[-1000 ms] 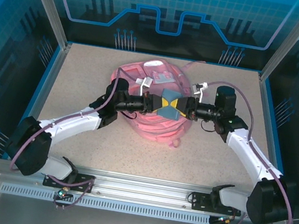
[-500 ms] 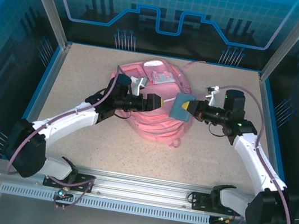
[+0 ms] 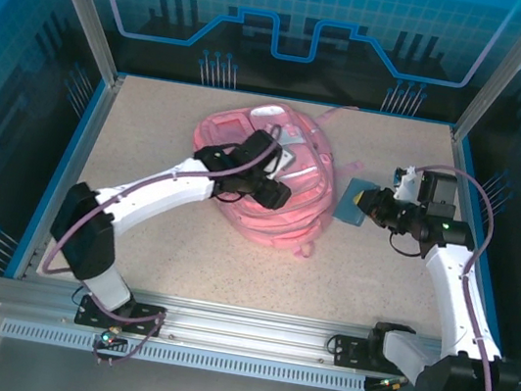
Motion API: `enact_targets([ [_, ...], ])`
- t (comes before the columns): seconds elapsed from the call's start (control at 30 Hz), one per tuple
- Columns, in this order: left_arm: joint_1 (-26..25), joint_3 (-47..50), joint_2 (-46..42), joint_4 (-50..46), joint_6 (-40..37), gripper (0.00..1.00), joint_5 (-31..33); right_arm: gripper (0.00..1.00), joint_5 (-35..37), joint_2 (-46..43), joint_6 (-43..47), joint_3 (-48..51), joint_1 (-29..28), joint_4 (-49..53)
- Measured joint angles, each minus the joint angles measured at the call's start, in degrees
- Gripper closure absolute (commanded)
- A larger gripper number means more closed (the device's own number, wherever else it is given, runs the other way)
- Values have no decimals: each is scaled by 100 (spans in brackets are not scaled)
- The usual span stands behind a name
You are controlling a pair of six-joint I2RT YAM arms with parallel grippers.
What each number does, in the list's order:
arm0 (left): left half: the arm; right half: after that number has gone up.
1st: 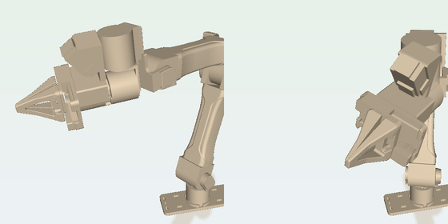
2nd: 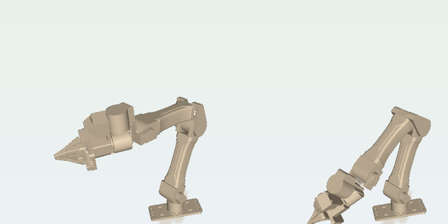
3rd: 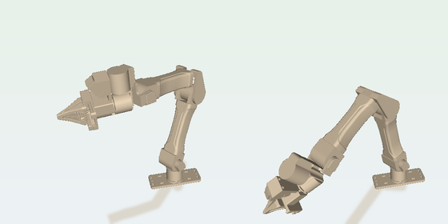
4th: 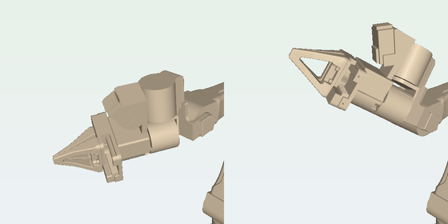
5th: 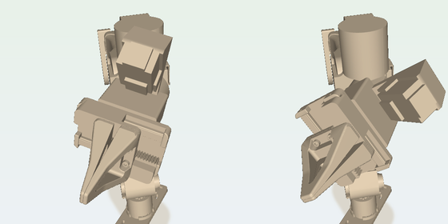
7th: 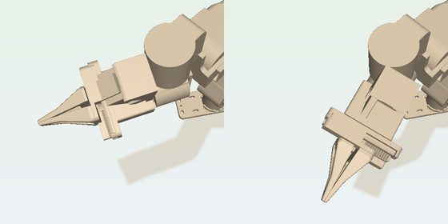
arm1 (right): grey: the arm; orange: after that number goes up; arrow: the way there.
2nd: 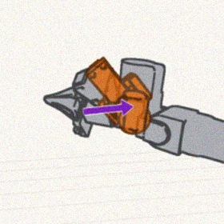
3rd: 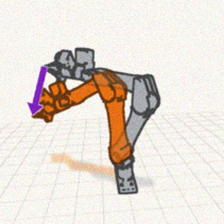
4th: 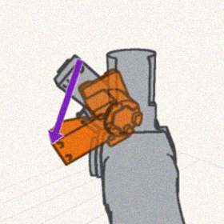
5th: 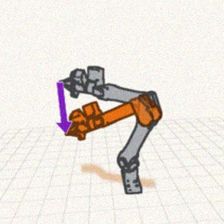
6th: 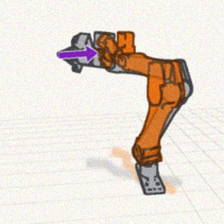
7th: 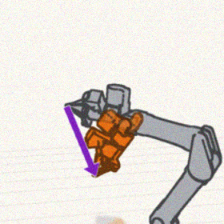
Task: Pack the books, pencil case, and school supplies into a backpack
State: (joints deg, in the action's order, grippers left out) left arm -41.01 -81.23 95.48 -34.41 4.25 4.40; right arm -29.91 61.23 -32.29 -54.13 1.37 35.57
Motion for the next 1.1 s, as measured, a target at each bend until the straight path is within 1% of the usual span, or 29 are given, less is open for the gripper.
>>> enact_targets([
  [0.1,-118,-361,494,-164,-201,45,83,93,-2,0,2,0,15,44],
  [0.33,-125,-1193,1434,-413,-485,47,131,92,-11,0,0,31,22,39],
  [0.47,-125,-1401,1635,-546,-581,60,337,92,-28,0,-2,125,24,37],
  [0.57,-136,-1484,1655,-608,-597,74,378,92,-50,2,-9,177,26,26],
  [0.67,-144,-1576,1655,-643,-610,85,393,92,-55,7,-28,195,26,-13],
  [0.87,-142,-1600,1541,-623,-636,98,503,92,-177,7,-120,240,26,-111],
  [0.9,-142,-1591,1467,-597,-643,100,533,92,-219,7,-155,262,24,-136],
  [1.0,-118,-1478,1150,-424,-629,100,638,92,-396,0,-330,422,0,-396],
  [1.1,-70,-1327,815,-210,-608,100,739,92,-575,24,-616,684,-199,-752],
])
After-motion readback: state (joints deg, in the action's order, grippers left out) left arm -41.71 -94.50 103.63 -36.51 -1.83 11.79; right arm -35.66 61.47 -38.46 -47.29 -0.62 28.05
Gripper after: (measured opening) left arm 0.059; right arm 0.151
